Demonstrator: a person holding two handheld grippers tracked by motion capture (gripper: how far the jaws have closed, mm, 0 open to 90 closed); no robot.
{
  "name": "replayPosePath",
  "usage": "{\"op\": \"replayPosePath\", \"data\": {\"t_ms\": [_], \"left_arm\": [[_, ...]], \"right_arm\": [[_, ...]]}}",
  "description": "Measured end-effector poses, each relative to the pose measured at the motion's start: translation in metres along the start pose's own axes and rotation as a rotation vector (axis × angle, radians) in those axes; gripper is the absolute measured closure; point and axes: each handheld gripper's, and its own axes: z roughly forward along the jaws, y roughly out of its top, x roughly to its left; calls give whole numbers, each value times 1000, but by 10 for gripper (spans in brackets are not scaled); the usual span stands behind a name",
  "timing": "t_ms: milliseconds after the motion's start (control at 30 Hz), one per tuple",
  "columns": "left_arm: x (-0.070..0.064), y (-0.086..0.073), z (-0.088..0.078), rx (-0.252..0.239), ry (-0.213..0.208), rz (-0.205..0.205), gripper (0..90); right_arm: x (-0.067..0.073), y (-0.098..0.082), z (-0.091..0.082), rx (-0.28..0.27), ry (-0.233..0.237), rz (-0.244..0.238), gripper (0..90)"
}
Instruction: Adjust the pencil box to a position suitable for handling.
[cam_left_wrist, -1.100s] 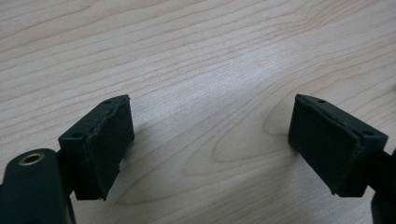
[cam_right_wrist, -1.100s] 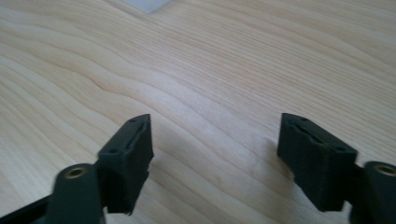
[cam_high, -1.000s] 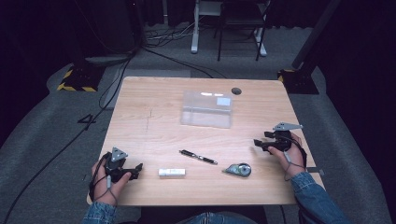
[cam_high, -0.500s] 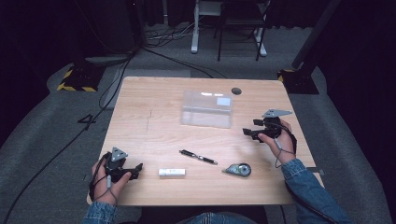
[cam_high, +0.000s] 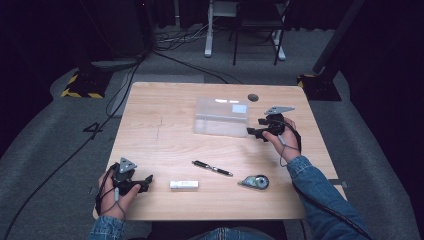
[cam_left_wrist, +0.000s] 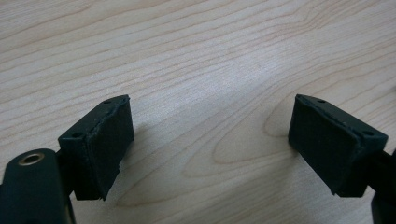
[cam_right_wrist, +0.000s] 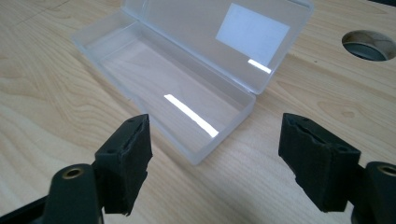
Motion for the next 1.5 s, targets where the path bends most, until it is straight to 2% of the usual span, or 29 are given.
{"op": "replayPosePath", "data": {"t_ms": [200,533,867,1167,1500], "left_arm": [[0,0,0,0,0,0,145],[0,0,0,0,0,1,145],[0,0,0,0,0,0,145],[0,0,0,0,0,0,145],[0,0,0,0,0,0,145]], "right_arm": [[-3,5,21,4,-29,17,262],[-5,-3,40,59,-52,-18,332],[-6,-8,40,74,-42,-41,363],[-3,-11,41,105,-19,-99,408],[-1,-19,34,97,15,-110,403]]}}
